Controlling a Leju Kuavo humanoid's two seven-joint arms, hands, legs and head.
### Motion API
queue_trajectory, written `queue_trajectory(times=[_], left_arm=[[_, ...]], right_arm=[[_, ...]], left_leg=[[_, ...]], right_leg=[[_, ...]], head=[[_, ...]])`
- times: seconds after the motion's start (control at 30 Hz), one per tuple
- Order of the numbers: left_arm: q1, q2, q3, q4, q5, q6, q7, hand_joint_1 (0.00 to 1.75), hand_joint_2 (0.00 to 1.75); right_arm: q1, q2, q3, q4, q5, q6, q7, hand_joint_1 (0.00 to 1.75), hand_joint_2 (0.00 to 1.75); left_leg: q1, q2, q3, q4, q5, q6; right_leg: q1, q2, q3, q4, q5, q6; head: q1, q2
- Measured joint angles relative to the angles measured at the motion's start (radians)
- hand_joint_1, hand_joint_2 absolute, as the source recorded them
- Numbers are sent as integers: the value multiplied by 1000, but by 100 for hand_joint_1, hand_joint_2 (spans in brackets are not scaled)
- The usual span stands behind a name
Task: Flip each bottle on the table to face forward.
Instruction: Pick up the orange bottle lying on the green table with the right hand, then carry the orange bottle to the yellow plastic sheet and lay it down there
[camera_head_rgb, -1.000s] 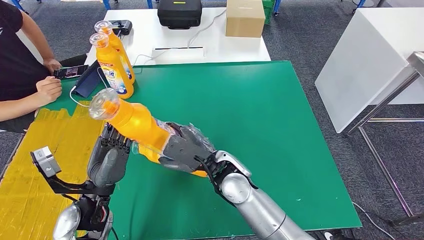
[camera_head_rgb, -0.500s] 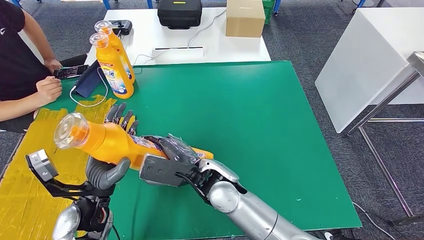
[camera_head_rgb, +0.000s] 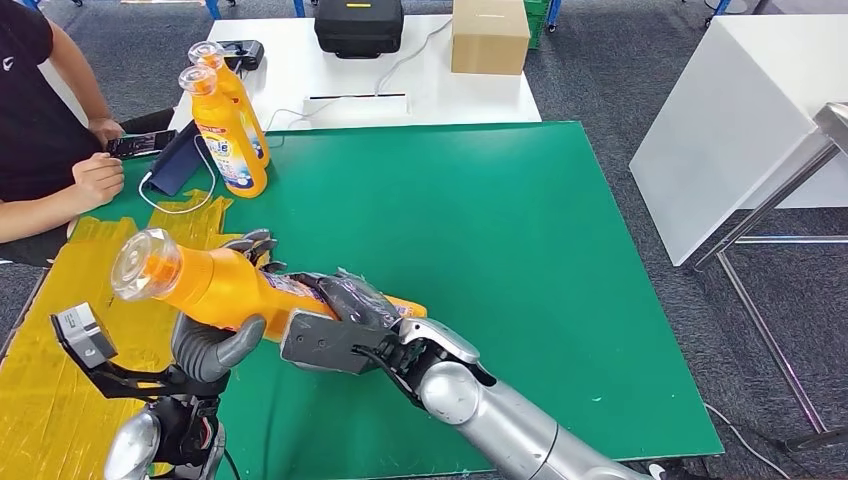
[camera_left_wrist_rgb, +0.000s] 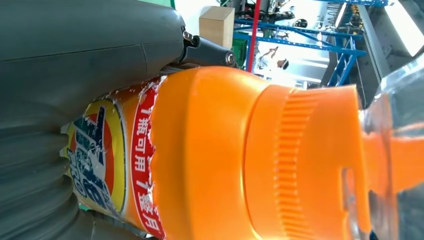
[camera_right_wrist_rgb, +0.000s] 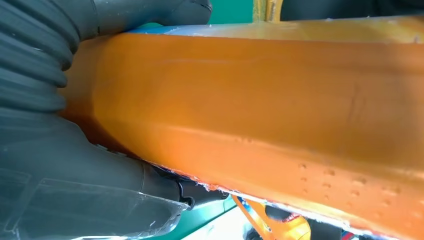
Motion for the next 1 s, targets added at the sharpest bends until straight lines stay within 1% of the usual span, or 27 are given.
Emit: queue_trajectory(times=[0.33, 0.37, 0.43, 0.47, 0.5, 0.57, 0.67, 0.77, 0.83, 0.93, 1.0], left_arm=[[1, 0, 4, 0, 0, -9, -13, 175, 175], [1, 0, 4, 0, -4, -8, -15, 175, 175], [1, 1, 6, 0, -21, -2, -22, 175, 175], [1, 1, 8, 0, -39, 7, -29, 175, 175], [1, 2, 12, -1, -65, 20, -38, 175, 175], [-1, 4, 28, -5, -146, 62, -65, 175, 175], [-14, 13, 69, -15, -326, 158, -106, 175, 175], [-43, 29, 131, -17, -511, 257, -136, 175, 175], [-57, 40, 170, -17, -591, 302, -154, 175, 175], [-70, 57, 218, -14, -731, 395, -180, 175, 175], [-72, 68, 243, -10, -792, 442, -189, 175, 175]], right_arm=[[4, -9, 1, 0, 13, -15, -7, 175, 175], [5, -10, 1, 0, 19, -19, -8, 147, 175], [9, -12, 0, 0, 38, -32, -9, 59, 175], [12, -13, -1, 0, 52, -40, -9, 16, 131], [16, -14, -3, -1, 69, -51, -7, 0, 87], [27, -19, -12, -3, 103, -72, -2, 0, 0], [46, -30, -38, -10, 125, -85, 3, 0, 0], [64, -37, -66, -21, 137, -85, 3, 0, 0], [73, -41, -79, -27, 144, -84, 4, 0, 0], [81, -44, -92, -32, 152, -83, 6, 0, 0], [85, -44, -98, -35, 156, -82, 8, 0, 0]], left_leg=[[0, 0, 0, 0, 0, 0], [0, 0, 0, 0, 0, 0], [0, 0, 0, 0, 0, 0], [0, 0, 0, 0, 0, 0], [0, 0, 0, 0, 0, 0], [0, 0, 0, 0, 0, 0], [0, 0, 0, 0, 0, 0], [0, 0, 0, 0, 0, 0], [0, 0, 0, 0, 0, 0], [0, 1, 0, 0, 0, 0], [0, 1, 0, 0, 0, 0]], right_leg=[[0, 0, 0, 0, 0, 0], [0, 0, 0, 0, 0, 0], [0, 0, 0, 0, 0, 0], [0, 0, 0, 0, 0, 0], [0, 0, 0, 0, 0, 0], [0, 0, 0, 0, 0, 0], [0, 0, 0, 0, 0, 0], [0, 0, 0, 0, 0, 0], [0, 0, 0, 0, 0, 0], [0, 0, -1, 0, 0, 0], [0, 0, -1, 0, 0, 0]], head=[[0, 0], [0, 0], [0, 0], [0, 0], [0, 0], [0, 0], [0, 0], [0, 0], [0, 0], [0, 0], [0, 0]])
